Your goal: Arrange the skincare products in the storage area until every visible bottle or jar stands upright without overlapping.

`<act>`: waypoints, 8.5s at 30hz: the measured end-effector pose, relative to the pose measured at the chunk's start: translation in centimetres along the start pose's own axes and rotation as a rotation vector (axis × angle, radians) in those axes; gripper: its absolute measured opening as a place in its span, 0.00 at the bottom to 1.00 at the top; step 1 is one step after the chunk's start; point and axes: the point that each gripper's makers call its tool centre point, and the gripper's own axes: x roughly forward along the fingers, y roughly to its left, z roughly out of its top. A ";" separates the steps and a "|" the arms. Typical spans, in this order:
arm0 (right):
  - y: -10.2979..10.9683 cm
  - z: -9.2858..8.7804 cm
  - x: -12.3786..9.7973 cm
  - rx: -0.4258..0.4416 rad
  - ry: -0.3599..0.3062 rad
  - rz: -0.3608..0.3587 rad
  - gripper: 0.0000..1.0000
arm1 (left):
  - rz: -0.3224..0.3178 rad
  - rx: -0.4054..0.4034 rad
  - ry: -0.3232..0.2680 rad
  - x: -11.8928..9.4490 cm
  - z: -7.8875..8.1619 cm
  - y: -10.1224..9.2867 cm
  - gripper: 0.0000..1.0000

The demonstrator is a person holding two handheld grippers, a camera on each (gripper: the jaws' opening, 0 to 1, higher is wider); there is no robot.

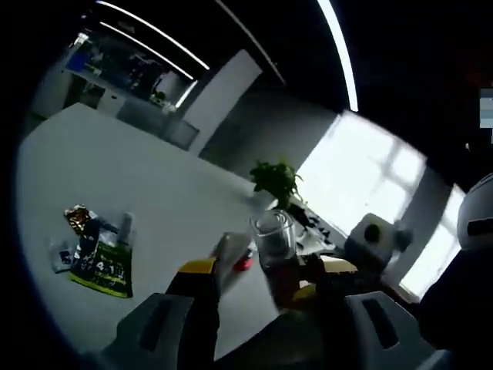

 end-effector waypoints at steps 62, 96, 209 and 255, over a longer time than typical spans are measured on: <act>-0.7 -1.3 -0.1 0.024 -0.043 -0.064 0.25 | 0.045 0.576 0.479 2.8 -8.4 4.3 0.19; -1.2 -2.9 1.8 -0.039 0.013 -0.042 0.21 | -0.114 0.695 0.542 4.6 -10.9 4.2 0.24; -4.4 -13.7 1.5 -0.111 0.498 -0.093 0.09 | 0.042 0.664 0.745 4.9 -13.4 6.8 0.18; -5.6 -13.9 2.1 -0.119 0.517 -0.119 0.08 | 0.055 0.664 0.726 5.7 -12.9 7.4 0.21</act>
